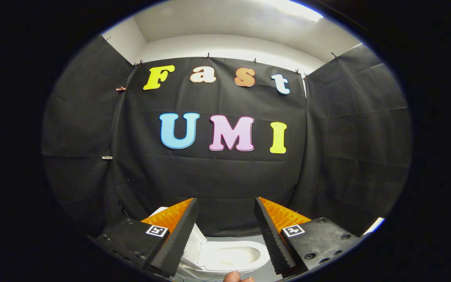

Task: Open the toilet lid.

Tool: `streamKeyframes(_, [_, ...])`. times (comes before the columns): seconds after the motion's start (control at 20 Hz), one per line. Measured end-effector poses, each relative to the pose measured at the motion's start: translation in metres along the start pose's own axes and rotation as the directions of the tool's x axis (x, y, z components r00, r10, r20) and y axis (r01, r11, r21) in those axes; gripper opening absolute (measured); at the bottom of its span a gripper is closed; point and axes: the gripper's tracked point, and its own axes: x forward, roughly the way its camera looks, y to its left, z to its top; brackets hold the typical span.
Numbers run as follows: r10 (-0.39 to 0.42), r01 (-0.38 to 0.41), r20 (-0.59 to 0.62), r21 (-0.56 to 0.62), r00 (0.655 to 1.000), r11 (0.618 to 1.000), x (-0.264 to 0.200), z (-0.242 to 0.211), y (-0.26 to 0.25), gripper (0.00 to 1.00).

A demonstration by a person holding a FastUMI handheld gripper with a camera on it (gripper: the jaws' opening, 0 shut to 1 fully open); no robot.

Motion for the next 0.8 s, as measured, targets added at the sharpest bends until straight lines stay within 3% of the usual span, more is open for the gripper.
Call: streamKeyframes(0.8, [0.000,0.000,0.006,0.005,1.000,1.000,-0.0021,-0.0005,0.0024,0.90])
